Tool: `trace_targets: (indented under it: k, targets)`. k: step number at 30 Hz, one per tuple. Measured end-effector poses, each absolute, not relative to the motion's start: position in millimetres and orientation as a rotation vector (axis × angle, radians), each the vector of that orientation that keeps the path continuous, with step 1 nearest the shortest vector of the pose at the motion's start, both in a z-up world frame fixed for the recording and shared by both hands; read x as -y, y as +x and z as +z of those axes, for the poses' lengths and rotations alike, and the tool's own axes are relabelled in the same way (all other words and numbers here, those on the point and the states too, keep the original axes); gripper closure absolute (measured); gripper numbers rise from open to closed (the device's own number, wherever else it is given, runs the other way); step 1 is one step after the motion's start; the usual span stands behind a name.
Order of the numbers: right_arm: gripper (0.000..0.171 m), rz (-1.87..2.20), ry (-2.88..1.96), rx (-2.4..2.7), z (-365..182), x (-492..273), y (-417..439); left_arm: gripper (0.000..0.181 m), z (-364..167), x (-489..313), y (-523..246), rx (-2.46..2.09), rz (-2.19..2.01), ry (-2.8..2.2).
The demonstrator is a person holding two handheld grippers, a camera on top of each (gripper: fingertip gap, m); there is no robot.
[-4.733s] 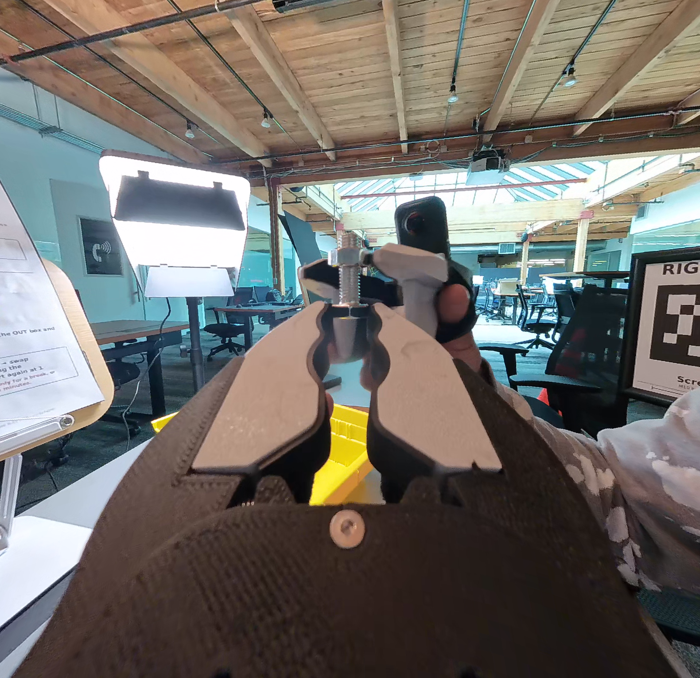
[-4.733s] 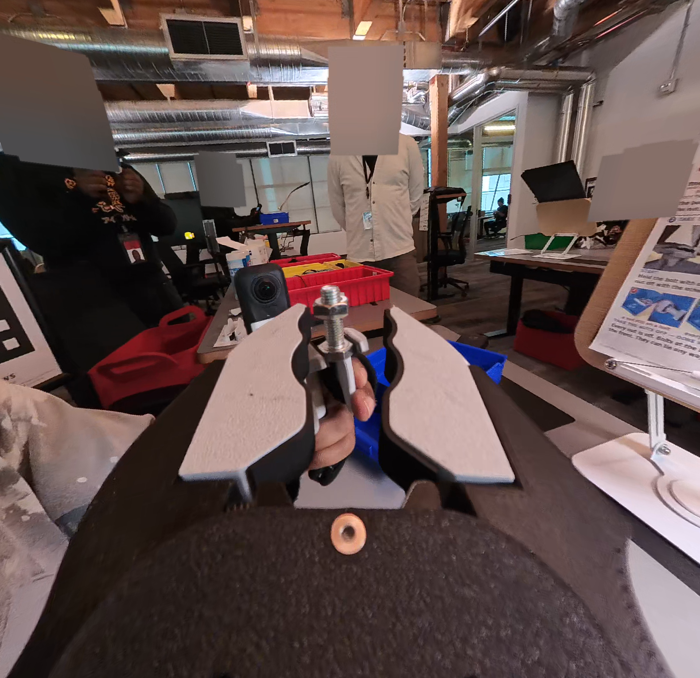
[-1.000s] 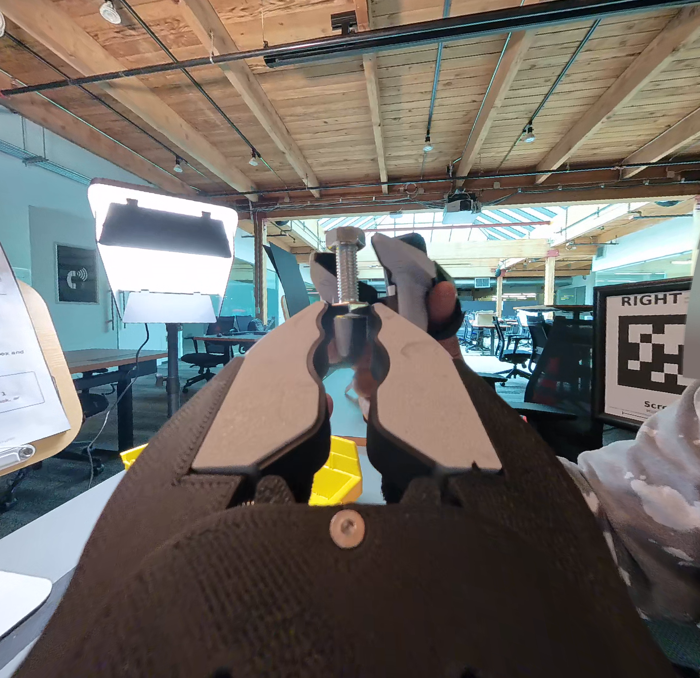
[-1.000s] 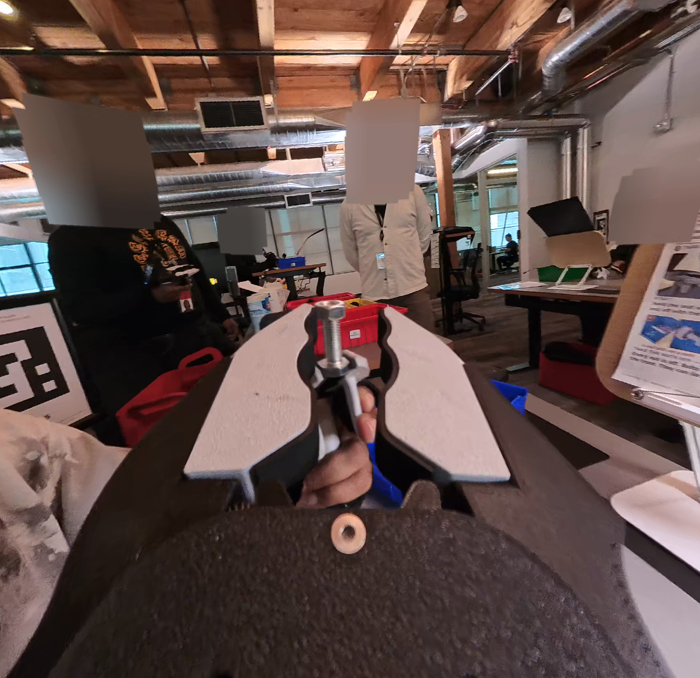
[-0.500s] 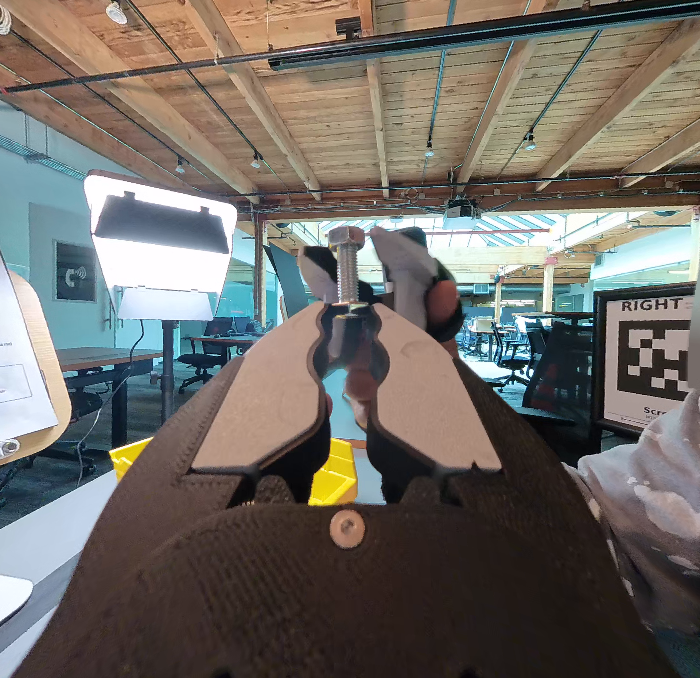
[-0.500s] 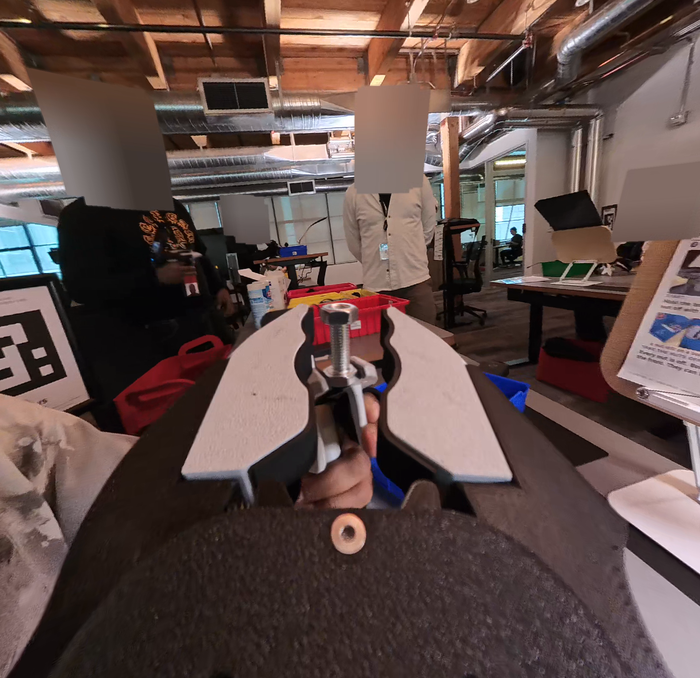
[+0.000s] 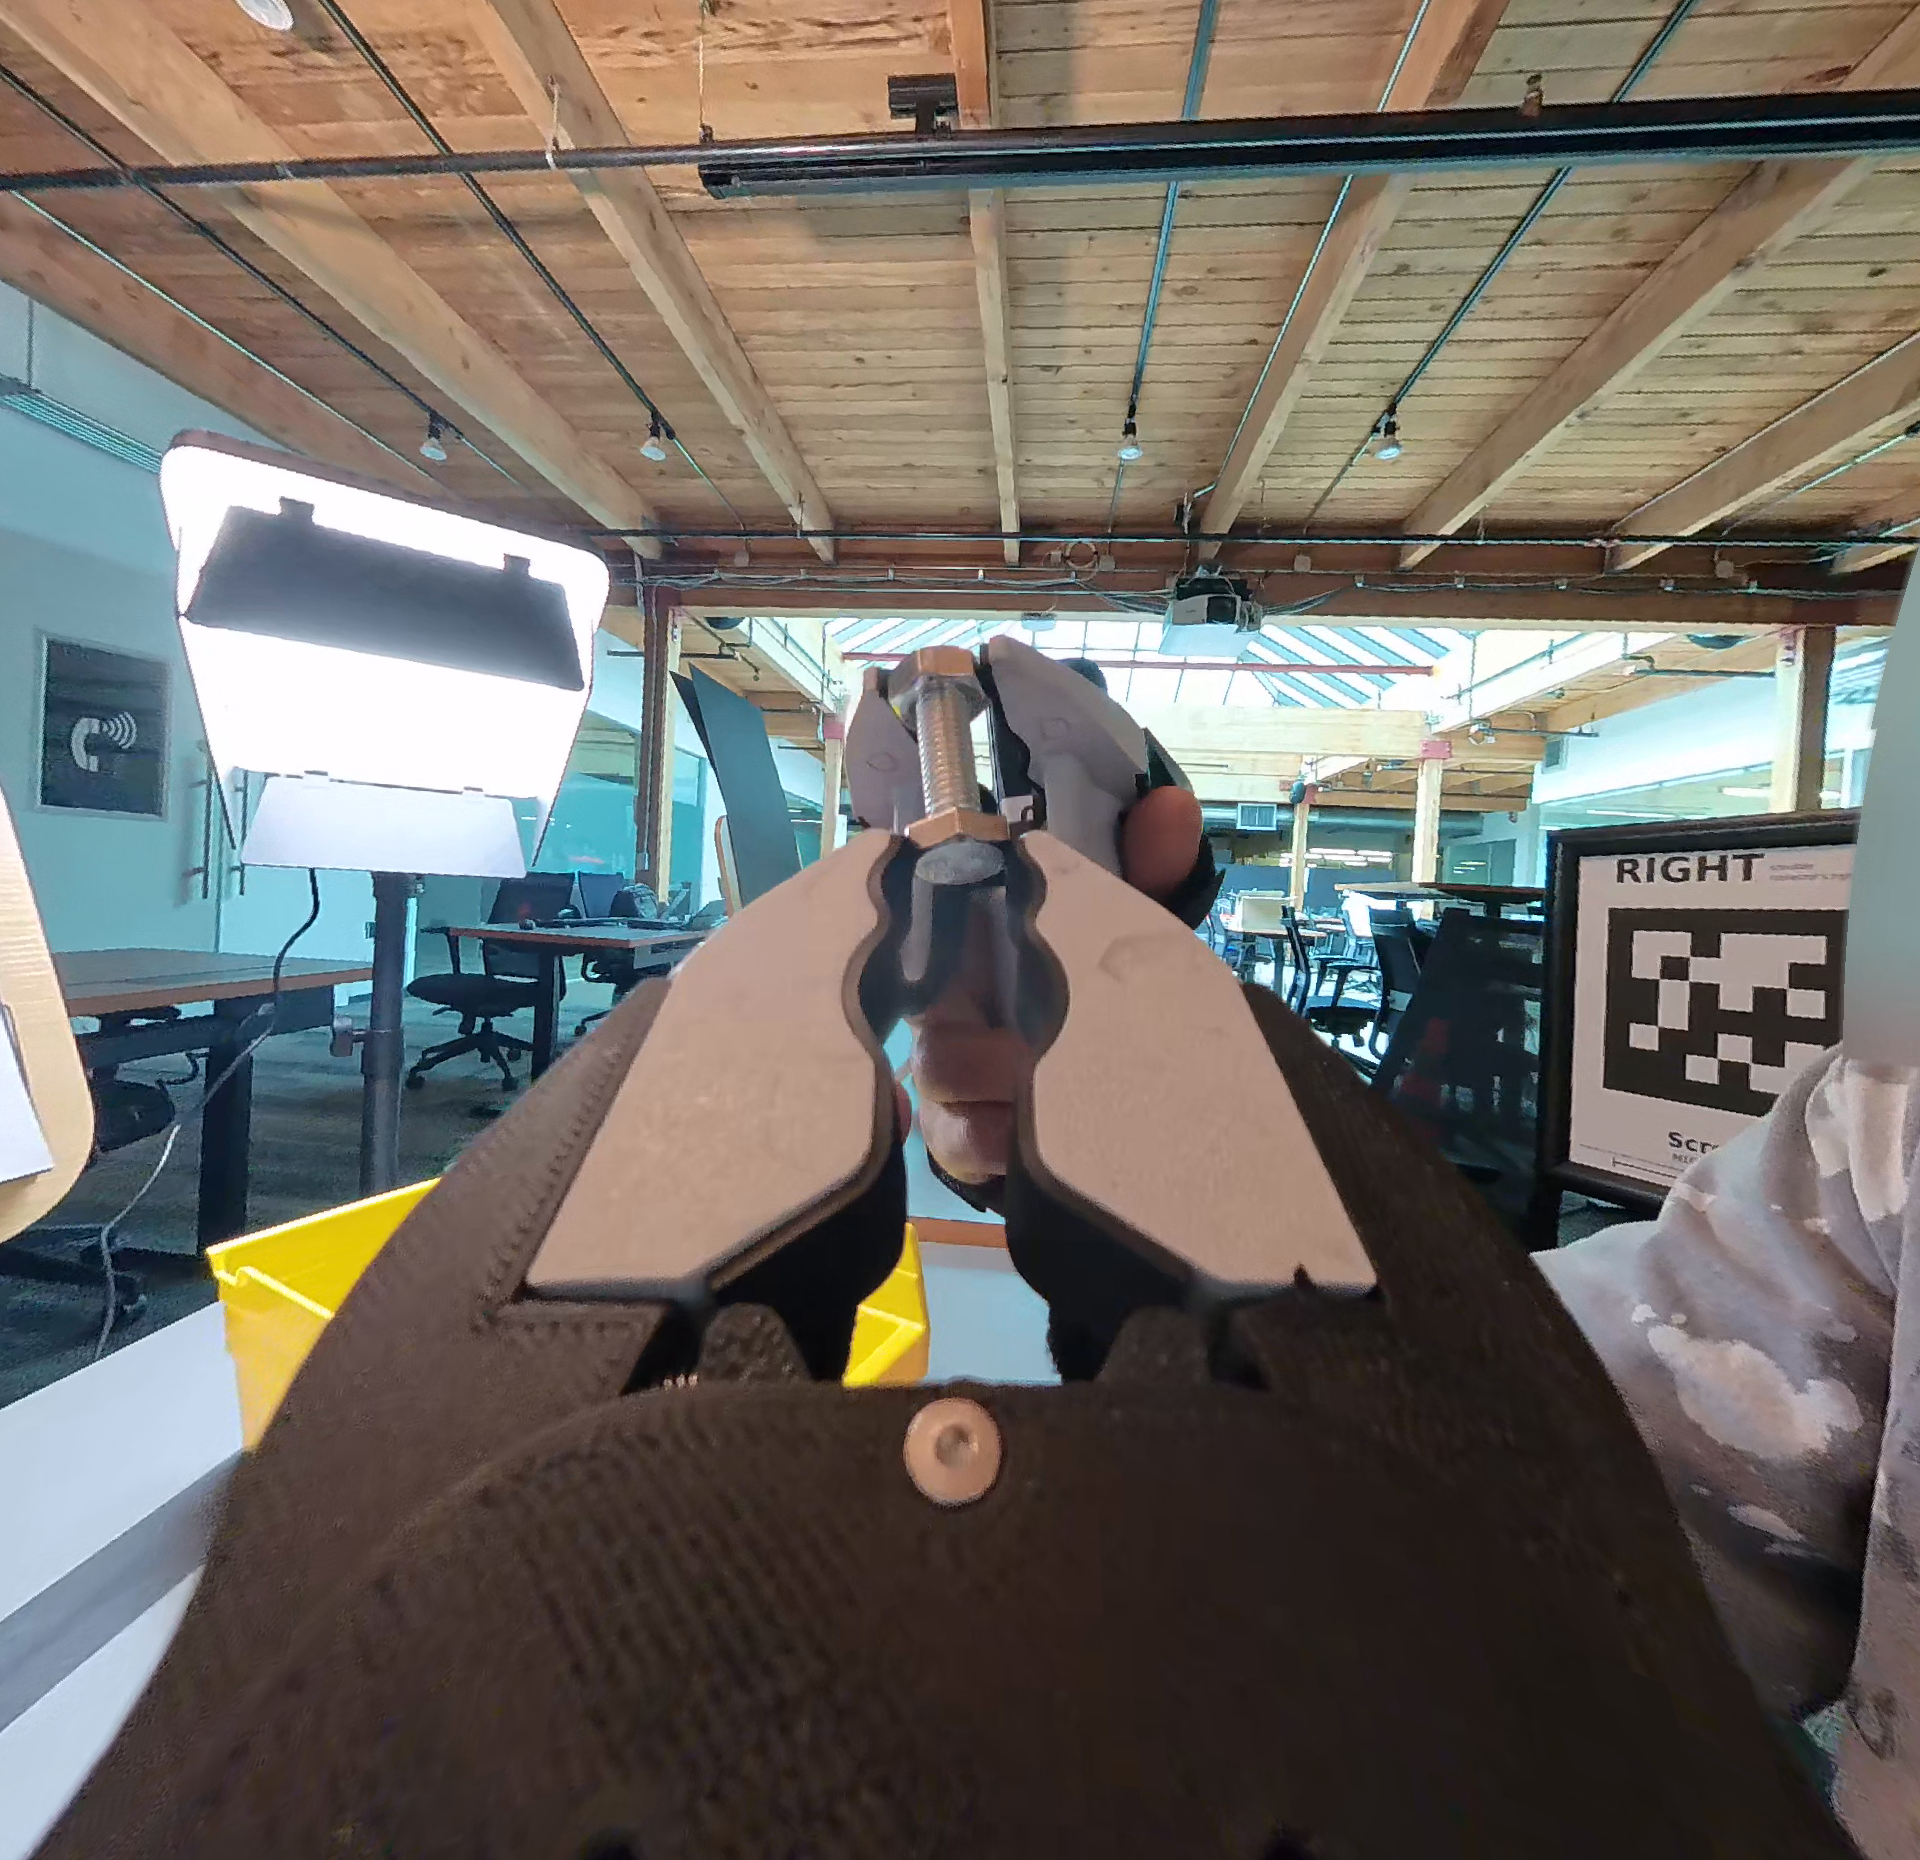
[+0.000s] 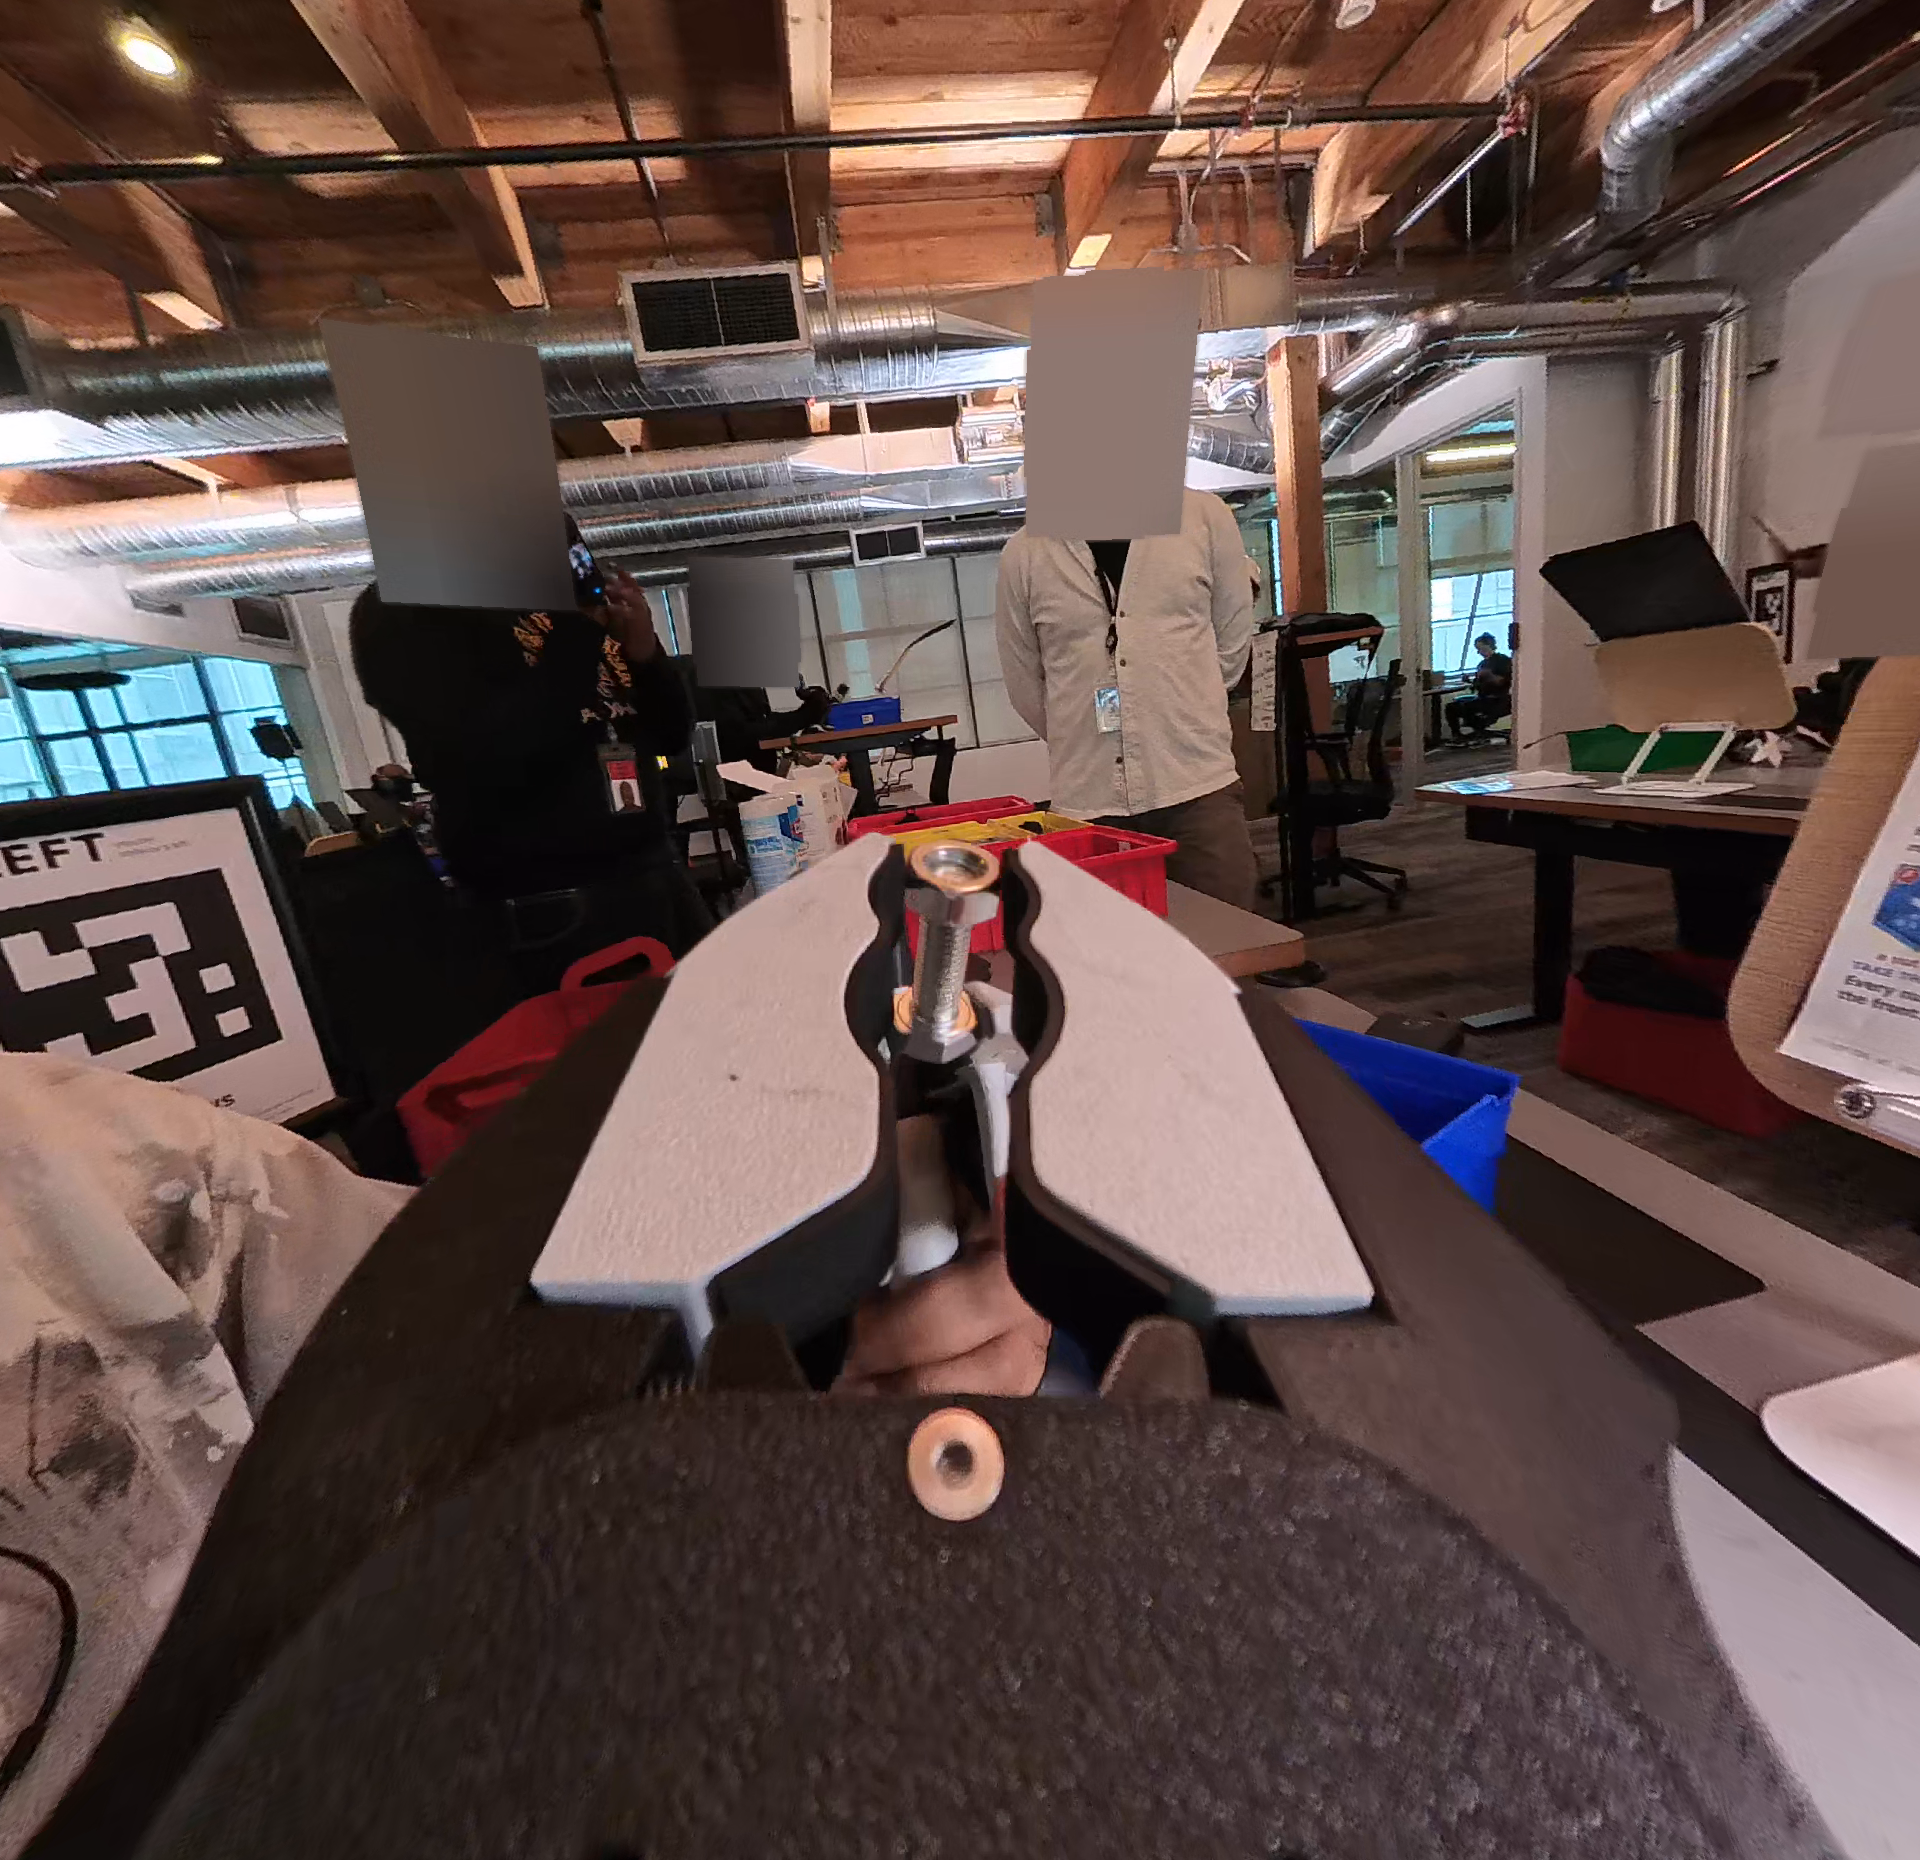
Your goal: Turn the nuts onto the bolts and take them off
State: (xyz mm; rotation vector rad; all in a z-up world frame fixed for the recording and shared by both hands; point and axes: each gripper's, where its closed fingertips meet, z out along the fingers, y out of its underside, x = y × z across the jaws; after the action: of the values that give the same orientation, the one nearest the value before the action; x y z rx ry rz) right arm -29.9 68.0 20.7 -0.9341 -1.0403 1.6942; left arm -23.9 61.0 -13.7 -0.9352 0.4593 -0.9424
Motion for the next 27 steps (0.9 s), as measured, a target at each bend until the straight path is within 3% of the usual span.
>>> trace_targets:
  k: [12,24,27]
  targets:
    - [0.154,1.525,-1.002,1.241,3,-75,-23,0.163,-35,-74,-8,-0.564,-1.004,-1.148]
    - [0.154,1.602,-0.906,1.323,5,-58,-16,0.163,-35,-60,0,-0.694,-0.959,-1.12]
    - [0.146,1.624,-0.892,1.305,7,-59,-14,0.164,-32,-58,0,-0.698,-0.955,-1.103]
